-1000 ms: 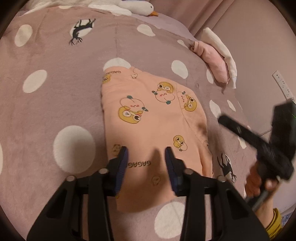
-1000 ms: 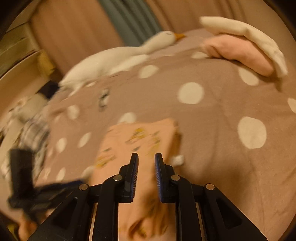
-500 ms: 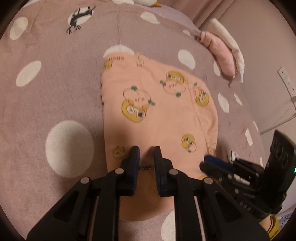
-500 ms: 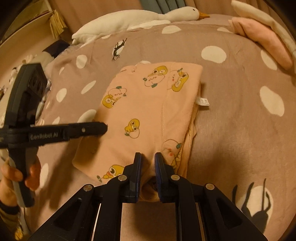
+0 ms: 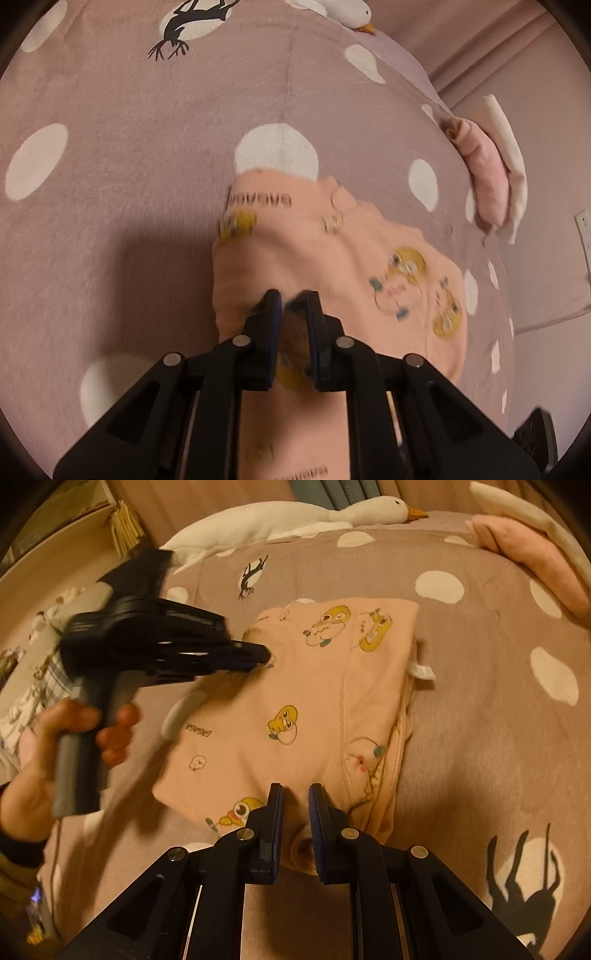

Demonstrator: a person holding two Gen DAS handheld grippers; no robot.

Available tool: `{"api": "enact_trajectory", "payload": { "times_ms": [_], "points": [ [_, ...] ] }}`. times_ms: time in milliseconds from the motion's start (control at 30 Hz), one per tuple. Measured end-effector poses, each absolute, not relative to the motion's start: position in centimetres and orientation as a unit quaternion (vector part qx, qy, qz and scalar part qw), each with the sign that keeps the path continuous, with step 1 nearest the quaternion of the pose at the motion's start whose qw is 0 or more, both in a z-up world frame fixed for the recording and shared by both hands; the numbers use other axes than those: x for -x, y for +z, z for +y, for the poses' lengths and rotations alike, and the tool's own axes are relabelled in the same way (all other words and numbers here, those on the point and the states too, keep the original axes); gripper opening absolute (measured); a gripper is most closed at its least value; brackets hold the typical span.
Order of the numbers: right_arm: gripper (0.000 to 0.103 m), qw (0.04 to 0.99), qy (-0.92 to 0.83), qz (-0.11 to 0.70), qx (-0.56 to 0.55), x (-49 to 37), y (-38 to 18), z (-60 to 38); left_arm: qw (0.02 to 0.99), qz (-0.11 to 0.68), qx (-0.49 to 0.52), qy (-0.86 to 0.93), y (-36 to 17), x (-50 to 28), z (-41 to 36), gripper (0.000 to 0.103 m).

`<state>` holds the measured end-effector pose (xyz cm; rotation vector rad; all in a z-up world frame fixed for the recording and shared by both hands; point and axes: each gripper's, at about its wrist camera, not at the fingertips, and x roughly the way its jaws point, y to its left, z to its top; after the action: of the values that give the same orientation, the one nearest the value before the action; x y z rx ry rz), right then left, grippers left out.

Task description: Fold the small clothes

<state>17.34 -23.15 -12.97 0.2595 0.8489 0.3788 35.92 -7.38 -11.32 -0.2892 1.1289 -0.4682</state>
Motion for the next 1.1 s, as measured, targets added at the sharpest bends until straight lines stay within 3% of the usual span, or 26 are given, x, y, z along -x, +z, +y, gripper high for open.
{"api": "enact_trajectory", "payload": {
  "times_ms": [267,533,900,1000,1100],
  "points": [
    [0.016,0.896,0.185,0.384,-0.124,-15.8,-11.8,-23.2,0.827,0.513,0.125,-0.193,-10.3,-37.9,-7.2,0.013],
    [0.017,0.917,0.146,0.342,-0.144,-19.6,-8.7,-24.9,0.840,0.466,0.057,-0.271,-7.9,-30.4,-6.4,0.020],
    [0.016,0.884,0.064,0.415,-0.207,-27.4,-12.0,-27.0,0.825,0.479,0.007,-0.299,-10.2,-25.8,-6.7,0.021],
    [0.017,0.886,0.060,0.395,-0.236,-26.3,-11.2,-28.5,0.822,0.480,0.029,-0.304,-9.9,-25.6,-6.0,0.030],
    [0.035,0.881,0.079,0.381,-0.270,-24.4,-10.7,-30.2,0.825,0.471,0.065,-0.305,-9.2,-24.9,-4.6,0.046]
  ]
}}
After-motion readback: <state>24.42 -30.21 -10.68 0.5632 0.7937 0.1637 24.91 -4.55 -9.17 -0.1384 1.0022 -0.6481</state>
